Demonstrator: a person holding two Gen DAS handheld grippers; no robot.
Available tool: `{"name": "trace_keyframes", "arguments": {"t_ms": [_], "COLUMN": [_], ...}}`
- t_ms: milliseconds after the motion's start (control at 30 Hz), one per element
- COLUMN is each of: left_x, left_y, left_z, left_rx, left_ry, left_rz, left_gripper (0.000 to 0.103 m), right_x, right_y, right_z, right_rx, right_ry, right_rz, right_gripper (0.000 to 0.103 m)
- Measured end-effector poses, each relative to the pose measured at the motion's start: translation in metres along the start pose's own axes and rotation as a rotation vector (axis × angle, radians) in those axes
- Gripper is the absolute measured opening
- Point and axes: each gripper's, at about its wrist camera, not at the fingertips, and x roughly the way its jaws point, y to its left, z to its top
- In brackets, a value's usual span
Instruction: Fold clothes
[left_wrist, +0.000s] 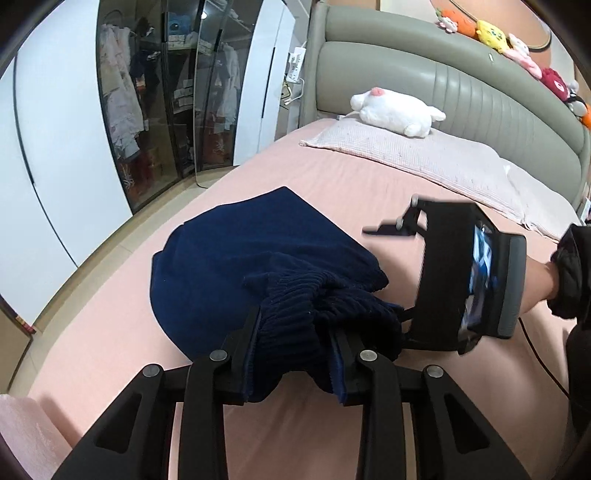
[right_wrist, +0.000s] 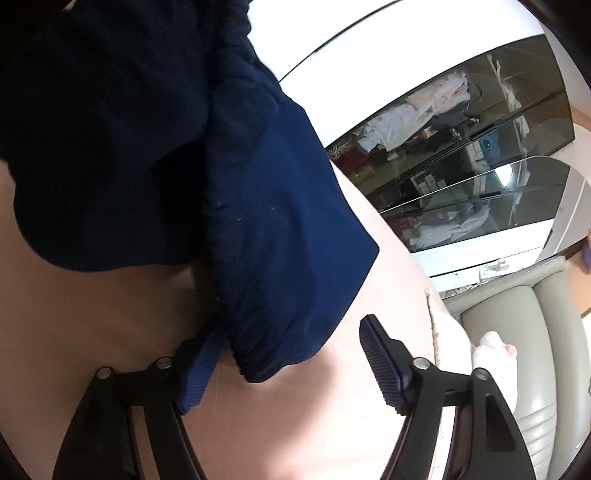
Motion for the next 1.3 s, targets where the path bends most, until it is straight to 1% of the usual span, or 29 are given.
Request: {"name": "trace_keyframes", "arguments": {"t_ms": [33,67,167,267,333,400,567,733,867,967,1033,1167,1233,1300], "left_x": [0.0,0.0,-0.002,-0.005,-0.008,-0.013,-0.027,-0.045,-0.063,-0.077,-0.086,-0.107,-0.119,-0.132], "left_y": [0.001,0.0,-0.004,-0.005,-0.004,-0.005,-0.009,-0.019,-0.032,-0.047,-0.056,-0.078,-0.09,-0.106], "left_z": [0.002,0.003,0.005,0.006,0.008,0.013,0.024,0.036,0.047,0.058,0.067,0.085,0.091,0.1], "left_rx": [0.002,0.003,0.03,0.032,0.026,0.026,0.031,0.028,0.035,0.072,0.086,0.114,0.124,0.135], "left_ry": [0.003,0.007,0.017,0.021,0.014,0.002,-0.028,-0.063,-0.088,-0.105,-0.119,-0.159,-0.183,-0.203], "left_rz": [0.003,0.004,0.017,0.02,0.014,0.012,-0.002,-0.028,-0.055,-0.058,-0.073,-0.097,-0.125,-0.16], "left_gripper": [0.029,0.029,0.029,0.029,0.029,0.029,0.029,0.029,0.029,0.029,0.029,0.029,0.029,0.029], "right_x": [0.001,0.0,0.002,-0.006,-0.012,-0.015,-0.028,-0.055,-0.079,-0.1,-0.114,-0.152,-0.167,-0.191], "right_y": [0.001,0.008,0.019,0.019,0.015,0.005,-0.014,-0.033,-0.054,-0.069,-0.08,-0.096,-0.115,-0.127], "right_z": [0.002,0.002,-0.003,-0.002,0.0,0.002,0.011,0.016,0.015,0.011,0.007,-0.009,-0.012,-0.02], "right_rx": [-0.014,-0.042,-0.117,-0.084,-0.106,-0.117,-0.093,-0.026,0.043,0.06,0.068,0.066,0.071,0.087], "right_ry": [0.002,0.013,0.001,-0.008,-0.034,-0.048,-0.068,-0.094,-0.105,-0.109,-0.11,-0.087,-0.071,-0.061], "right_rz": [-0.002,-0.011,-0.068,-0.095,-0.131,-0.141,-0.152,-0.169,-0.159,-0.193,-0.215,-0.276,-0.313,-0.339], "right_gripper": [0.038,0.024,0.022,0.021,0.02,0.02,0.02,0.019,0.019,0.019,0.019,0.019,0.019,0.019]}}
